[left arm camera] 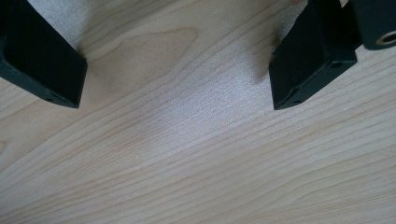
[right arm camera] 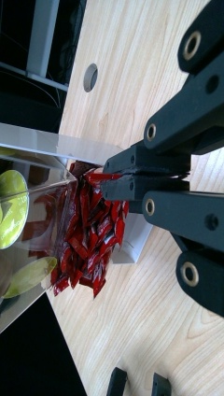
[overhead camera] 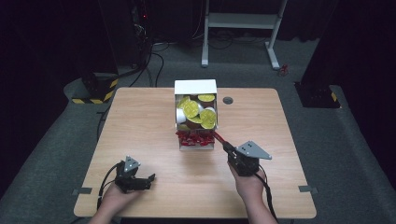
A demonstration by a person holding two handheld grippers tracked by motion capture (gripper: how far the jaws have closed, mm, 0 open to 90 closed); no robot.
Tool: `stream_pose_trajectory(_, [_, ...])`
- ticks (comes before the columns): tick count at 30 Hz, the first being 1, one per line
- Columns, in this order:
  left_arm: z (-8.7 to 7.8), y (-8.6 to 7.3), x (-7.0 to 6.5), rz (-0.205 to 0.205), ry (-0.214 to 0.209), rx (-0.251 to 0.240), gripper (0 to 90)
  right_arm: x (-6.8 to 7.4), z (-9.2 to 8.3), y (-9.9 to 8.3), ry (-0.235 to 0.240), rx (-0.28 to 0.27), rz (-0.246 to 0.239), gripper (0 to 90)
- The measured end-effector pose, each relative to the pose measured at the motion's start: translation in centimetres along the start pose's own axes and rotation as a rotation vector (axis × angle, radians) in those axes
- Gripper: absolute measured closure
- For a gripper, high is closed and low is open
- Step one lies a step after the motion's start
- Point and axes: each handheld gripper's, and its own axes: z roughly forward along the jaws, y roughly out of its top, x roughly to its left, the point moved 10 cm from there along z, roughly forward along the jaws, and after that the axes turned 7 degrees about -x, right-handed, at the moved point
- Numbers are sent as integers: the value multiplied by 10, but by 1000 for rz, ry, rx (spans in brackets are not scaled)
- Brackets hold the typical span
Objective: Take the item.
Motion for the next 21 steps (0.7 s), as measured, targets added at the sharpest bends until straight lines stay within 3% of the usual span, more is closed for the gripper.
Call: stream_pose_trajectory(21, [0,0,0,0,-1,0,46,-9,-26,-2,-8,-40,27,888])
